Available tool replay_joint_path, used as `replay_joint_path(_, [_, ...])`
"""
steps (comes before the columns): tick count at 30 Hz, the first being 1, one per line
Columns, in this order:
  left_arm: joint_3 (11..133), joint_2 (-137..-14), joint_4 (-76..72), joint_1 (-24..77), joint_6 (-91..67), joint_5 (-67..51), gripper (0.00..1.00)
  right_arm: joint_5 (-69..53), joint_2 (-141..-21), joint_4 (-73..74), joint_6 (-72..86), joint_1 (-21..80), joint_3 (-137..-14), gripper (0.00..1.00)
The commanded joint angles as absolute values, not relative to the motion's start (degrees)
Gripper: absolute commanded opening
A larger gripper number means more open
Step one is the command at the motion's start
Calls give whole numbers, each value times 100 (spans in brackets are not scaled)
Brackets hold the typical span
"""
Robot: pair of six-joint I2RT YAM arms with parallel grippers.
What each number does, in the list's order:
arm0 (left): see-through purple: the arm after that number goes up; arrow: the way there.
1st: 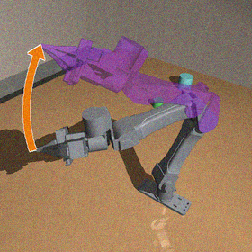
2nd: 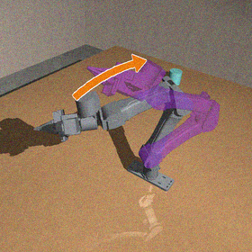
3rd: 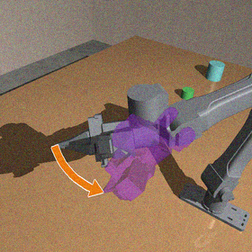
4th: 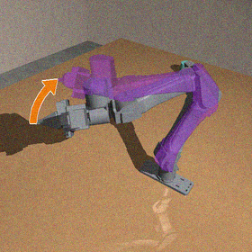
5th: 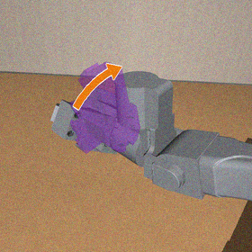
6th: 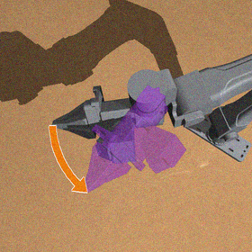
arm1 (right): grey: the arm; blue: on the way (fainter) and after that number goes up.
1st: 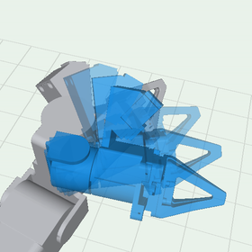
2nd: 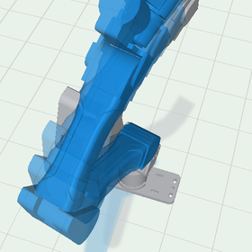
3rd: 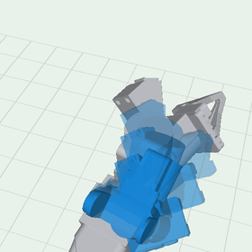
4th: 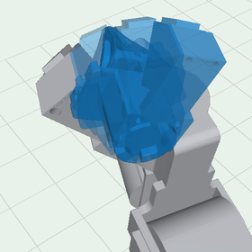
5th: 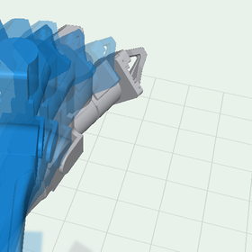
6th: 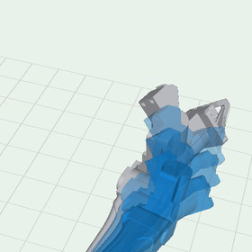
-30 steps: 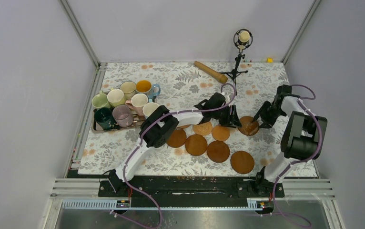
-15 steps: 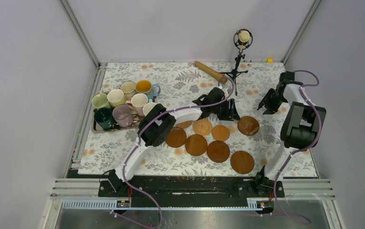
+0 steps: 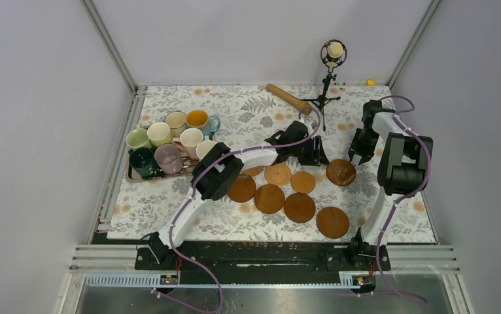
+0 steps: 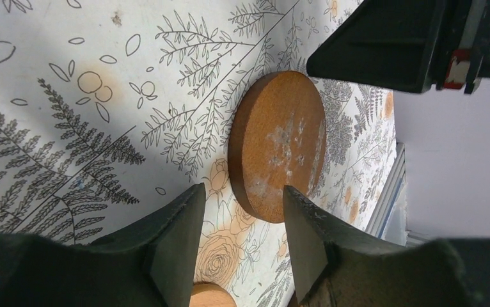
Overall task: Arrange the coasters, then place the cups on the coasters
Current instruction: Move the coaster to the center of the board.
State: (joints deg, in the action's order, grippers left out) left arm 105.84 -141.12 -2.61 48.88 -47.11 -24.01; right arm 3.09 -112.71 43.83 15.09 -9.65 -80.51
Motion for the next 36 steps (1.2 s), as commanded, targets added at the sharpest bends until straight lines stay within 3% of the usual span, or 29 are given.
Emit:
replay_joint_path(1, [10854, -14192, -584, 4880, -4748, -2335, 50, 850, -11218, 4549, 1255, -861, -8051, 43])
replay_joint_path(16, [10778, -14220, -879, 4889, -4964, -2520, 49, 1319, -10975, 4631, 1037, -313, -7635, 42])
replay_joint_path(32, [10404, -13935, -967, 5095, -4948, -2483, 49, -128, -10258, 4567, 1089, -97, -6412, 41])
replay_joint_path(36, [10358, -13905, -1096, 5086, -5063, -2454, 49, -320, -9963, 4507, 1230, -114, -6679, 40])
